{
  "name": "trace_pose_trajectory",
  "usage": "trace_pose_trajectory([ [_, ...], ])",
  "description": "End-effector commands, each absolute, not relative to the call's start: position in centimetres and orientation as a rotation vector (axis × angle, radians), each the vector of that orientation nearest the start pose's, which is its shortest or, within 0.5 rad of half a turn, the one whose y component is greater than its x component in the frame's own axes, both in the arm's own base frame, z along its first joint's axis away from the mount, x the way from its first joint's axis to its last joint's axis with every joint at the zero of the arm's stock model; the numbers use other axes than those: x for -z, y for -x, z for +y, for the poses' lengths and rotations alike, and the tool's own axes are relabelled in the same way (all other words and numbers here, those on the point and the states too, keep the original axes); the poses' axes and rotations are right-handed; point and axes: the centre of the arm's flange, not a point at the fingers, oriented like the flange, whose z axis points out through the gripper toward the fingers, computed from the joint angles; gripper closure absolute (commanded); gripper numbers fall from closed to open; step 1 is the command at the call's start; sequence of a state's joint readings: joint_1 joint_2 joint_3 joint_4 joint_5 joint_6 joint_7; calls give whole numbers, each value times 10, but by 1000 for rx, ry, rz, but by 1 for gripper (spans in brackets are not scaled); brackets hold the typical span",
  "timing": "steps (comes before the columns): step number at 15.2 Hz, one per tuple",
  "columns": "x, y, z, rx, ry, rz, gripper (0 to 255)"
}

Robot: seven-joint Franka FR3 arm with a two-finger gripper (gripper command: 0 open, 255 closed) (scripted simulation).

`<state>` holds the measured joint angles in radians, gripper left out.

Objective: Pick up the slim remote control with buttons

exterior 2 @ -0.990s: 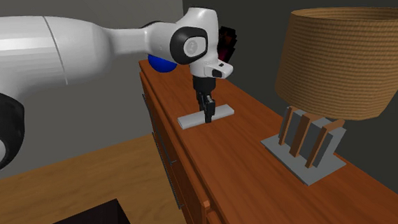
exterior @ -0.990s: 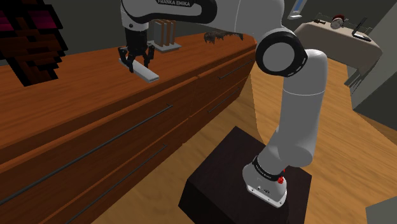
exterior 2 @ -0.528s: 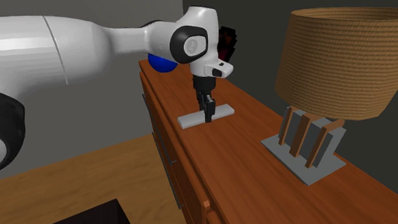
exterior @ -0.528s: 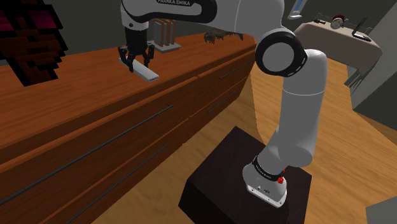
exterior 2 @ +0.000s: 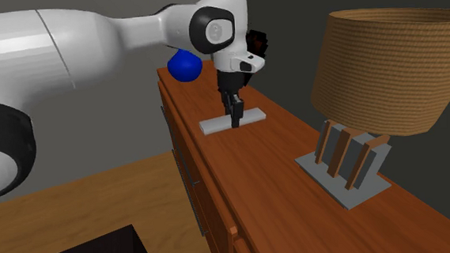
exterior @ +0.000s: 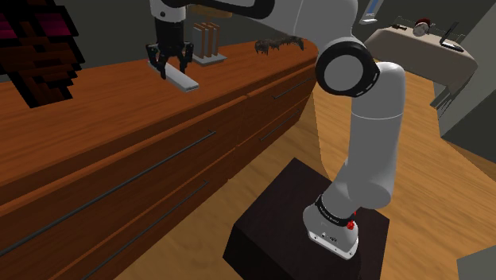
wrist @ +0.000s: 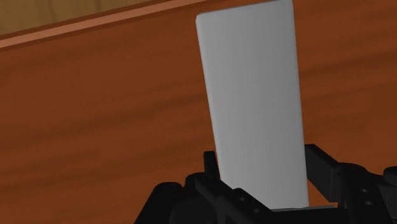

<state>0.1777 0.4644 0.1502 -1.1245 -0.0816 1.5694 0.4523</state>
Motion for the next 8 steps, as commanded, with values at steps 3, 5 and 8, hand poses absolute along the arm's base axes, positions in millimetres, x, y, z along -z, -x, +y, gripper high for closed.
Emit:
trace_pose_trajectory([
  [3,-568,-660,189,-13,3153,220,255],
  [5,-579,-660,189,-13,3153,220,255],
  [8,-585,-660,189,-13,3153,220,255],
])
